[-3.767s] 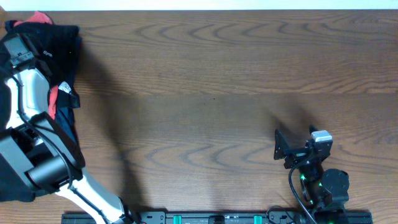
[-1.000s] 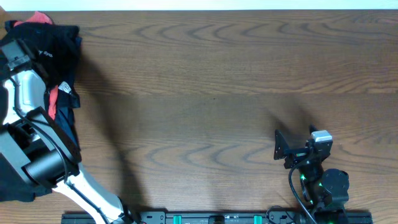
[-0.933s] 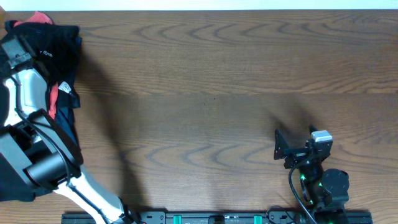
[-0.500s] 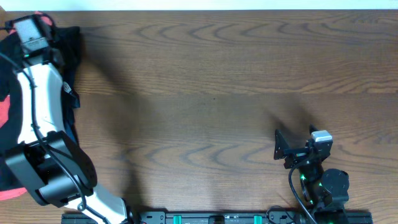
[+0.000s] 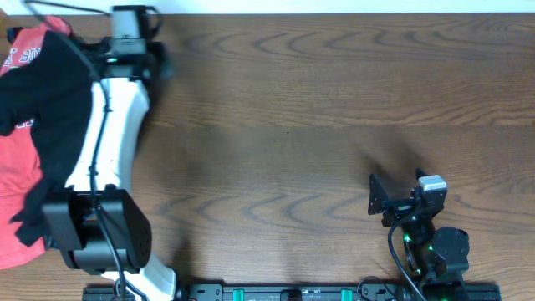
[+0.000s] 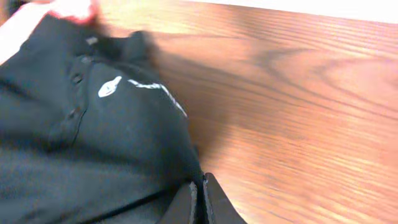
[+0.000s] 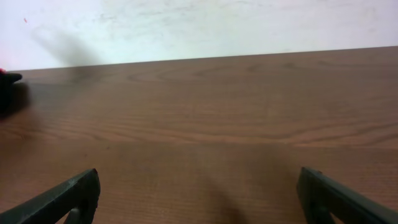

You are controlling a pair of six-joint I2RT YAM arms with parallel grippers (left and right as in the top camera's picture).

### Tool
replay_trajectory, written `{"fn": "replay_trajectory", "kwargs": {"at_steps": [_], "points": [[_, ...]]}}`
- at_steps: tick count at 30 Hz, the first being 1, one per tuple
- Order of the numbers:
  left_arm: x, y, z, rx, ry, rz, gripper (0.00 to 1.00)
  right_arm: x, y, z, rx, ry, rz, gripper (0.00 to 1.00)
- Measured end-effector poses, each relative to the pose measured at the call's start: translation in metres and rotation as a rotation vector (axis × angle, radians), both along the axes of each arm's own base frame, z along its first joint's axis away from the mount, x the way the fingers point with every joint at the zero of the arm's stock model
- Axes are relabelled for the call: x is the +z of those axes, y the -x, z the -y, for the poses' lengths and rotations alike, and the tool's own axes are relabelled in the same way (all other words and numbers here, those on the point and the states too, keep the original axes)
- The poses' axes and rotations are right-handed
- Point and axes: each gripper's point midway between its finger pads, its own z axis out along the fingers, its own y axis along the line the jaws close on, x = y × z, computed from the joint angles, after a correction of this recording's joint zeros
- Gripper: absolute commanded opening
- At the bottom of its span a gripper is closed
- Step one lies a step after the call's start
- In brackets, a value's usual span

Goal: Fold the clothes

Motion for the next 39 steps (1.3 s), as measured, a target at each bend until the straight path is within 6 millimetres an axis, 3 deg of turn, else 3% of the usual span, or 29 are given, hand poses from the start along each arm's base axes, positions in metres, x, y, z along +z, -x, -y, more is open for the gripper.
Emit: {"fn": "replay_trajectory", "kwargs": {"at_steps": [10, 18, 20, 27, 39], "points": [[0.001, 0.006, 0.110, -0.206, 0.003, 0.005, 0.06, 0.000, 0.000, 0.000, 0.000, 0.000, 0.000, 0.99], [0.001, 0.032, 0.202, -0.399, 0.006, 0.006, 0.06, 0.000, 0.000, 0.000, 0.000, 0.000, 0.000, 0.99], [0.001, 0.037, 0.217, -0.428, 0.011, 0.007, 0.06, 0.000, 0.000, 0.000, 0.000, 0.000, 0.000, 0.99], [0.001, 0.049, 0.243, -0.466, 0.032, 0.007, 0.06, 0.000, 0.000, 0.000, 0.000, 0.000, 0.000, 0.99], [-0.006, 0.060, 0.246, -0.438, 0.066, -0.033, 0.06, 0.000, 0.000, 0.000, 0.000, 0.000, 0.000, 0.99]]}}
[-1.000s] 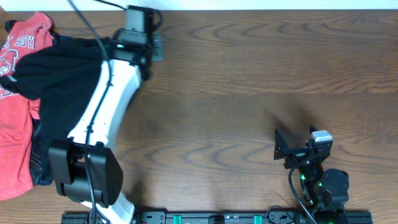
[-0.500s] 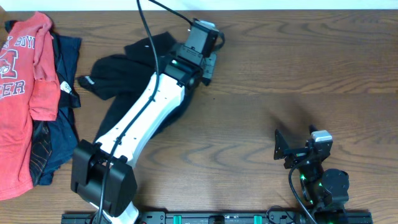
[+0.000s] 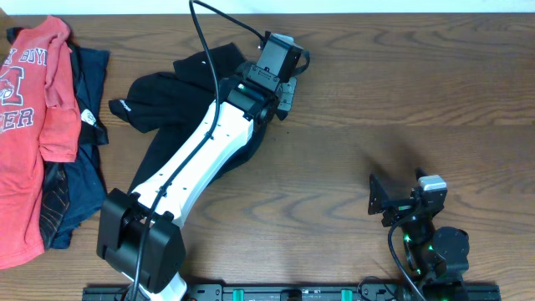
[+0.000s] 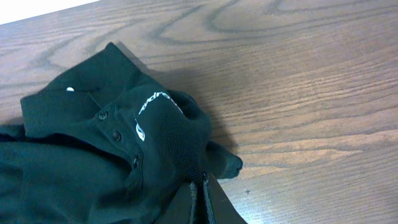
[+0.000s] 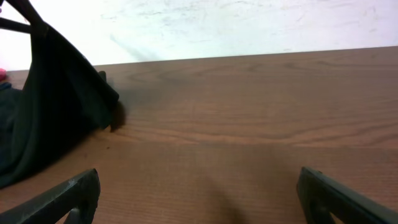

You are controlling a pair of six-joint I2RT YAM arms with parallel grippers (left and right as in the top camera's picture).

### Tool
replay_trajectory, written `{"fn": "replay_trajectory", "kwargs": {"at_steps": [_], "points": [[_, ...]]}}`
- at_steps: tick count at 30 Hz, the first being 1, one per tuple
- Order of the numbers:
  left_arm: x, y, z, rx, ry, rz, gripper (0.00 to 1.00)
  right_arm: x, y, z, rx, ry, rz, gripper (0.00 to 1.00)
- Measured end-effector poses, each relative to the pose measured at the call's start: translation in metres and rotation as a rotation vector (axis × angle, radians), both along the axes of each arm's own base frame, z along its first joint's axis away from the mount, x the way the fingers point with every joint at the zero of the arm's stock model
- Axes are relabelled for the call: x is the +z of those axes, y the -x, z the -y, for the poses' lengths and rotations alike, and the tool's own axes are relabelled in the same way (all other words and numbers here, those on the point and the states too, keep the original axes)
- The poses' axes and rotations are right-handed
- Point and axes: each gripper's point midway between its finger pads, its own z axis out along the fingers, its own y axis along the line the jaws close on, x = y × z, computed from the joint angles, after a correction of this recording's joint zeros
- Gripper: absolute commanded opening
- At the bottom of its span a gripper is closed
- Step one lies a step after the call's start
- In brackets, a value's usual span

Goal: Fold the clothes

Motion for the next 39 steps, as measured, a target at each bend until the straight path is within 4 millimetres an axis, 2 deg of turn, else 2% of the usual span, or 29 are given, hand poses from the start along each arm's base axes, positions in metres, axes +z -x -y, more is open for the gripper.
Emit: {"fn": "replay_trajectory", "kwargs": {"at_steps": [5, 10, 14, 16, 18, 23, 26, 32, 35, 39], "points": [[-0.001, 0.001, 0.000, 0.005, 0.007, -0.005, 0.06, 0.000, 0.000, 0.000, -0.002, 0.000, 0.000, 0.99], [-0.001, 0.001, 0.001, 0.003, 0.009, -0.007, 0.06, -0.001, 0.003, -0.008, 0.050, 0.013, -0.013, 0.99], [-0.001, 0.001, 0.001, 0.003, 0.008, -0.007, 0.06, -0.009, 0.013, -0.011, 0.080, 0.043, -0.104, 0.99], [-0.001, 0.001, 0.001, 0.004, 0.008, -0.007, 0.06, -0.007, 0.020, -0.008, 0.078, 0.066, -0.159, 0.99], [-0.001, 0.001, 0.001, 0.003, 0.008, -0.007, 0.06, 0.005, 0.026, -0.005, 0.065, 0.088, -0.192, 0.99], [-0.001, 0.001, 0.000, 0.004, 0.008, -0.009, 0.06, 0.062, 0.037, 0.009, 0.005, 0.137, -0.253, 0.99], [-0.002, 0.002, 0.000, 0.003, 0.005, -0.012, 0.06, 0.084, 0.040, 0.014, -0.019, 0.150, -0.337, 0.99], [-0.001, 0.002, 0.000, 0.003, 0.006, -0.012, 0.06, 0.102, 0.041, 0.031, -0.144, 0.133, -0.601, 0.99], [-0.001, 0.003, 0.000, 0.003, 0.005, -0.013, 0.06, 0.111, 0.040, 0.043, -0.221, 0.154, -0.681, 0.99], [-0.002, 0.004, -0.001, 0.003, 0.001, -0.020, 0.06, 0.122, 0.041, 0.062, -0.337, 0.182, -0.701, 0.99]]}}
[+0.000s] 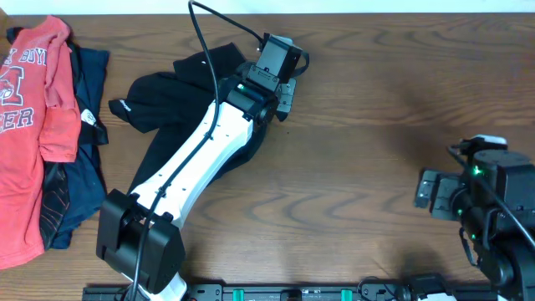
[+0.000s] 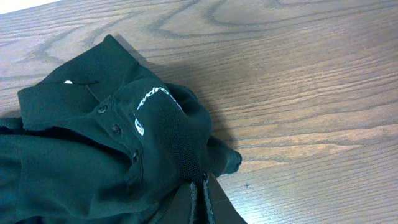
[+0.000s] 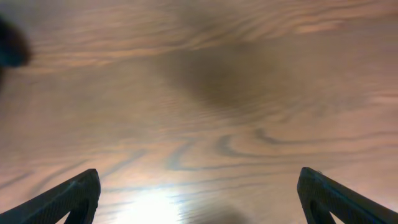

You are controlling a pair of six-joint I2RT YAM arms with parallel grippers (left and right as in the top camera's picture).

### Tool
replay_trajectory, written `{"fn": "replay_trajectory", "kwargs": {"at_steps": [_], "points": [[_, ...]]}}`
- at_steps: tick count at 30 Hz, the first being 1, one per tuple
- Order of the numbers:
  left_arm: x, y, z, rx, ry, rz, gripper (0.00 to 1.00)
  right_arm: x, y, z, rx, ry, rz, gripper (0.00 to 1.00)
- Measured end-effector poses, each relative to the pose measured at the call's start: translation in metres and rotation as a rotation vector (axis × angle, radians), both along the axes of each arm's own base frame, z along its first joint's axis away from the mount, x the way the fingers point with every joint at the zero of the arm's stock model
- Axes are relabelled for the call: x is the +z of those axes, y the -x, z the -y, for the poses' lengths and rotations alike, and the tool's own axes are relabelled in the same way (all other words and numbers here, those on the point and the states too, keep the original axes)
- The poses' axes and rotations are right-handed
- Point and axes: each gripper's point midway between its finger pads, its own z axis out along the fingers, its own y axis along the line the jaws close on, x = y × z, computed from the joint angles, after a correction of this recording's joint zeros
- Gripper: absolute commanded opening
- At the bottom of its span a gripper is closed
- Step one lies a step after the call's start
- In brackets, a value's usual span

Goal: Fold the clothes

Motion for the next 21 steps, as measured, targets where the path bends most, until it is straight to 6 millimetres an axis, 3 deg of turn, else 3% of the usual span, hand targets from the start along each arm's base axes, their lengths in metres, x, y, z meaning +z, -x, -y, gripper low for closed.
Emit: {"fn": "replay_trajectory", "kwargs": {"at_steps": [9, 15, 21], "points": [[0.000, 0.001, -0.001, 0.000, -0.003, -0.005, 0.06, 0.028, 0.025, 0.044, -0.194, 0.163, 0.052, 0.99], [0.000, 0.001, 0.000, -0.002, -0.001, -0.006, 0.06, 0.029, 0.029, 0.049, -0.232, 0.172, 0.054, 0.99], [-0.004, 0.007, 0.012, -0.050, 0.044, -0.039, 0.06, 0.028, 0.032, 0.051, -0.309, 0.125, 0.071, 0.99]]}}
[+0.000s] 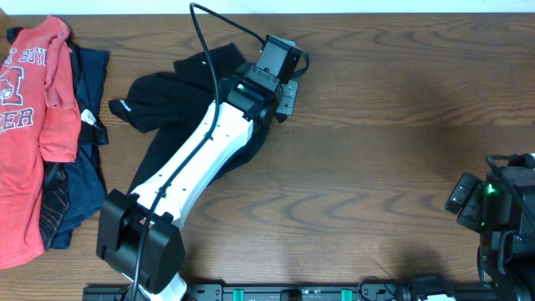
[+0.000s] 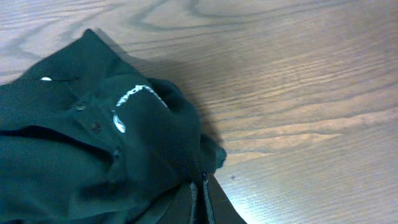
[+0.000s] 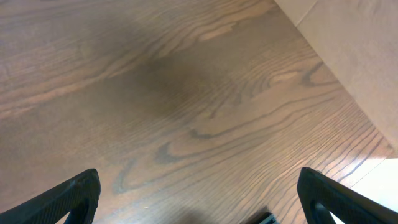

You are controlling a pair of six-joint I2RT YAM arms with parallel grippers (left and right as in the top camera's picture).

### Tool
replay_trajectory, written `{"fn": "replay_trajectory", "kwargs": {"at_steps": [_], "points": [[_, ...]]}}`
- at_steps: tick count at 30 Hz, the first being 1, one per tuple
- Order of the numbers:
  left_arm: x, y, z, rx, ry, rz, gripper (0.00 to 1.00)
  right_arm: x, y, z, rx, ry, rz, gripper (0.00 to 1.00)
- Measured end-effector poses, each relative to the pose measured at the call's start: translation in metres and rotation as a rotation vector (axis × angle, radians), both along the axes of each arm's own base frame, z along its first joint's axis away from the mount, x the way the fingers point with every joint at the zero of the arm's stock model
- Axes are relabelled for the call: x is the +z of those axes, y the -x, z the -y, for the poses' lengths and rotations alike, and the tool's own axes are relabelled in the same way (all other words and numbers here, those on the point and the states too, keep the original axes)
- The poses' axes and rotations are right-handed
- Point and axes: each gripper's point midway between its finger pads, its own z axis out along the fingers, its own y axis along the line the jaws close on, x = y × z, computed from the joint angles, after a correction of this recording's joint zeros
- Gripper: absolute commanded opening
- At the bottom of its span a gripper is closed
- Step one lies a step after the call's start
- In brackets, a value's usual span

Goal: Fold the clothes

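Note:
A black polo shirt (image 1: 188, 88) lies crumpled at the back of the table, left of centre. Its collar, buttons and white logo (image 2: 127, 99) show in the left wrist view. My left gripper (image 1: 282, 102) sits at the shirt's right edge, its fingers (image 2: 200, 202) pressed together with a fold of black fabric between them. My right gripper (image 1: 461, 201) is far off at the table's right side. It is open over bare wood, with fingers (image 3: 68, 199) wide apart and nothing between them.
A red printed shirt (image 1: 29, 125) and a navy garment (image 1: 88, 92) lie in a pile at the left edge. The table's right front corner (image 3: 373, 143) shows close beside my right gripper. The left arm stretches diagonally over the black shirt.
My right arm has moved further right, and its view now takes in the table's corner. My left gripper stays shut on the black shirt, which sits slightly lower and further left in the wrist view.
My left gripper was shut on the black shirt over the pile at the far left. Then the shirt lay spread at the back, left of centre, with the gripper still on it. The right arm rested at the front right, then stood further right, open.

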Motion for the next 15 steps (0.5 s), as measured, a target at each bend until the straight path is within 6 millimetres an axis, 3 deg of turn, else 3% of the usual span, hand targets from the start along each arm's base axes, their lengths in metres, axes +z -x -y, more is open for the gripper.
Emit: {"fn": "replay_trajectory", "kwargs": {"at_steps": [5, 15], "points": [[-0.011, 0.009, 0.022, -0.061, 0.002, -0.025, 0.06, -0.001, 0.001, 0.000, -0.018, -0.014, 0.006, 0.99], [-0.014, 0.053, 0.096, -0.259, 0.013, -0.011, 0.06, -0.002, 0.003, 0.000, -0.028, -0.023, 0.001, 0.99]]}}
